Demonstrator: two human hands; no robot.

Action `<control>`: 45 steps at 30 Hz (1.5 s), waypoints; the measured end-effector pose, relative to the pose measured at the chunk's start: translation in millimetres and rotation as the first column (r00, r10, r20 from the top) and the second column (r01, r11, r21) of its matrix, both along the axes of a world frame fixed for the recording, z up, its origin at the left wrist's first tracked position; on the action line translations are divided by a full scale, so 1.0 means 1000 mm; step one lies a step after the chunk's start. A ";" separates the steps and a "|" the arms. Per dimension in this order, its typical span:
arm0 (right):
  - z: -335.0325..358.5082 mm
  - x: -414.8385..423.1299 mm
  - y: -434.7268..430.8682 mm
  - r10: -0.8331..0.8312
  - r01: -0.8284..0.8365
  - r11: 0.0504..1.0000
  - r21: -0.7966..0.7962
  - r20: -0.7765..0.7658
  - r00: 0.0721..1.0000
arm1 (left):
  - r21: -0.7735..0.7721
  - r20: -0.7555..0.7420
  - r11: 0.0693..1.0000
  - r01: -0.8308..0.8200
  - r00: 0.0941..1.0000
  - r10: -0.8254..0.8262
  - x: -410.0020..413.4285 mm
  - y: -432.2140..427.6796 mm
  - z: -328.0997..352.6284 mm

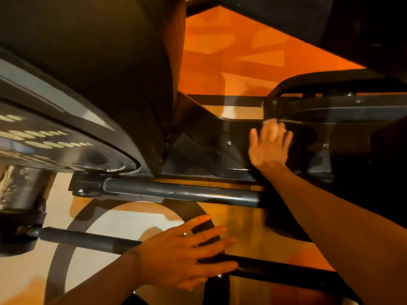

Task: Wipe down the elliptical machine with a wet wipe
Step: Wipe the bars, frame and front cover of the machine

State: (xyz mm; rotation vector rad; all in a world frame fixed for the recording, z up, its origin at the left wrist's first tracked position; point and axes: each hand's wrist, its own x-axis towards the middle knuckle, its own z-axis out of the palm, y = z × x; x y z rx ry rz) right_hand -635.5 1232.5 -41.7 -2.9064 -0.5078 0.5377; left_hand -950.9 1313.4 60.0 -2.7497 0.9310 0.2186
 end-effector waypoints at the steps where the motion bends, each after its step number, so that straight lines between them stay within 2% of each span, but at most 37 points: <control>1: -0.003 -0.011 0.014 0.146 -0.145 0.989 0.010 -0.030 0.989 | 0.004 0.000 1.000 0.013 1.000 -0.013 0.000 0.001 0.000; 3: -0.004 -0.035 0.034 0.346 -0.335 0.936 0.111 -0.098 0.933 | 0.006 -0.009 1.000 0.029 1.000 -0.029 0.000 0.001 -0.001; 5: -0.002 -0.049 0.037 0.406 -0.373 0.900 0.224 -0.124 0.906 | -0.006 -0.028 1.000 0.023 0.999 -0.023 0.000 0.001 0.000; 6: -0.001 -0.050 0.032 0.430 -0.399 0.887 0.231 -0.103 0.897 | -0.012 -0.024 1.000 0.022 0.999 -0.022 0.001 0.001 0.000; 8: -0.004 -0.043 0.013 0.467 -0.464 0.878 0.118 -0.001 0.884 | -0.022 0.006 0.999 0.028 1.000 -0.028 0.000 0.001 -0.001; 10: -0.008 -0.023 -0.013 0.366 -0.365 0.931 -0.023 0.089 0.926 | -0.045 0.019 0.999 0.018 1.000 -0.017 -0.001 0.001 -0.002; 12: -0.007 0.001 -0.038 0.117 -0.111 0.993 -0.045 0.172 0.978 | -0.068 0.009 0.998 0.002 1.000 -0.001 -0.002 0.000 -0.001; 14: 0.001 0.017 -0.052 -0.116 0.123 0.992 -0.040 0.138 0.984 | -0.072 0.020 0.997 0.009 1.000 -0.007 -0.002 0.000 0.000; 16: 0.008 0.018 -0.051 -0.231 0.232 0.973 -0.015 0.040 0.972 | -0.071 0.033 0.997 0.023 0.999 -0.021 -0.001 0.001 0.000; 18: 0.010 0.002 -0.044 -0.229 0.229 0.973 0.031 0.002 0.973 | -0.077 0.033 0.997 0.026 0.999 -0.023 -0.001 0.002 0.001; 22: 0.017 -0.043 -0.036 0.067 -0.082 0.990 -0.112 -0.134 0.989 | -0.104 0.047 0.994 0.034 0.998 -0.029 -0.001 0.003 0.000; 24: 0.020 -0.041 -0.045 0.134 -0.160 0.973 -0.165 -0.157 0.978 | -0.107 0.060 0.994 0.039 0.998 -0.033 0.001 0.003 0.000; 26: 0.020 -0.026 -0.060 0.046 -0.070 0.980 -0.187 -0.128 0.991 | -0.114 0.077 0.993 0.044 0.996 -0.036 0.001 0.002 0.000; 28: 0.020 -0.007 -0.074 -0.126 0.116 0.976 -0.182 -0.047 0.991 | -0.115 0.078 0.992 0.042 0.996 -0.033 0.001 0.002 -0.001; 30: 0.029 0.011 -0.075 -0.330 0.319 0.936 -0.147 -0.051 0.943 | -0.108 0.076 0.993 0.046 0.996 -0.038 0.000 0.002 -0.002; 32: 0.041 0.020 -0.065 -0.456 0.436 0.885 -0.164 -0.118 0.882 | -0.097 0.065 0.994 0.045 0.997 -0.039 0.000 0.002 -0.002; 34: 0.046 0.012 -0.055 -0.426 0.392 0.898 -0.197 -0.178 0.887 | -0.079 0.055 0.996 0.048 0.998 -0.044 0.000 0.001 -0.002; 36: 0.038 -0.010 -0.051 -0.287 0.234 0.941 -0.244 -0.211 0.935 | -0.044 0.045 0.997 0.056 0.998 -0.054 0.000 0.002 -0.002; 38: 0.038 -0.023 -0.052 -0.235 0.149 0.933 -0.327 -0.242 0.941 | -0.013 0.048 0.998 0.064 0.997 -0.063 0.000 0.002 -0.003; 41: 0.062 -0.004 -0.053 -0.328 0.174 0.873 -0.456 -0.285 0.901 | -0.005 0.047 0.998 0.059 0.997 -0.059 0.000 0.002 -0.003; 43: 0.066 0.000 -0.053 -0.357 0.201 0.864 -0.461 -0.281 0.891 | -0.006 0.054 0.998 0.061 0.997 -0.061 0.000 0.002 -0.005; 45: 0.058 -0.019 -0.047 -0.297 0.158 0.904 -0.396 -0.318 0.900 | -0.001 0.063 0.998 0.066 0.996 -0.066 0.000 0.002 -0.007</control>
